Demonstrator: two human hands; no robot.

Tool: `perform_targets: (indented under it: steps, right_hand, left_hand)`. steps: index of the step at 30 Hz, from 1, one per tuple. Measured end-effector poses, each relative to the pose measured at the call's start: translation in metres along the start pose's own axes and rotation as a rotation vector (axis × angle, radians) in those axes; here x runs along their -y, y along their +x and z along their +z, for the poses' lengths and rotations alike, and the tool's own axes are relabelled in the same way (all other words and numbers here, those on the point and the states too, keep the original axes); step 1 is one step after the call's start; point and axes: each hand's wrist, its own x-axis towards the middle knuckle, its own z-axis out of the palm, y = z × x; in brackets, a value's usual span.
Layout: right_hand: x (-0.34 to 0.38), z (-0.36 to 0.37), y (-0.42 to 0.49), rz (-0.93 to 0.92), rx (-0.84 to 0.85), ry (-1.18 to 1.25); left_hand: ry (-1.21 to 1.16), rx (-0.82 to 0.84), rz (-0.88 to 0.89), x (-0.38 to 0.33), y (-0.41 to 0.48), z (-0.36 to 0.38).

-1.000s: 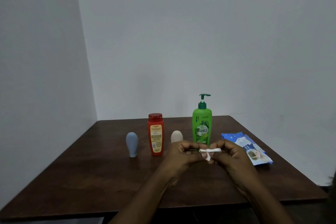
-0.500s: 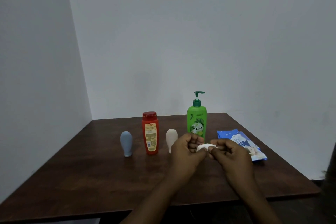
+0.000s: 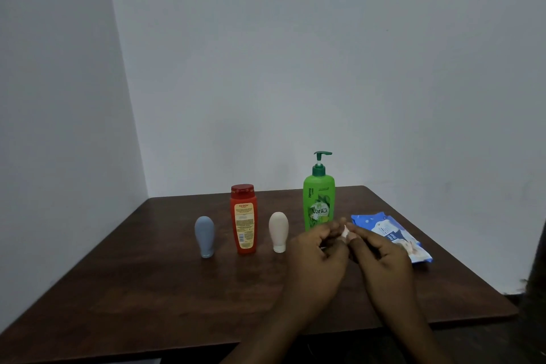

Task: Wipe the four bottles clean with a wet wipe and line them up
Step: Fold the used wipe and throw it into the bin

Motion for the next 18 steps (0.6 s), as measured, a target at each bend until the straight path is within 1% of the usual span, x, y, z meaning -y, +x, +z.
perform_targets:
  steps: [5,8,10,14,18]
  right_hand:
    - [0.000,-0.012,0.008,0.088,0.079,0.211]
    - [0.003,-0.016,0.008,0.143,0.105,0.367]
    - [0.003,-0.021,0.010,0.130,0.124,0.363]
    - [0.005,-0.039,0.013,0.086,0.148,0.275]
    - [0.013,-0.070,0.013,0.049,0.166,0.185]
  left_hand:
    - [-0.151,0.012,-0.083,0.003,0.013,-0.006]
    - [-0.243,0.057,-0.104,0.003,0.018,-0.010]
    - [-0.293,0.118,-0.103,0.001,0.019,-0.010]
    - [-0.283,0.205,-0.057,-0.001,0.022,0.000]
    - [-0.325,0.274,-0.078,-0.004,0.025,0.019]
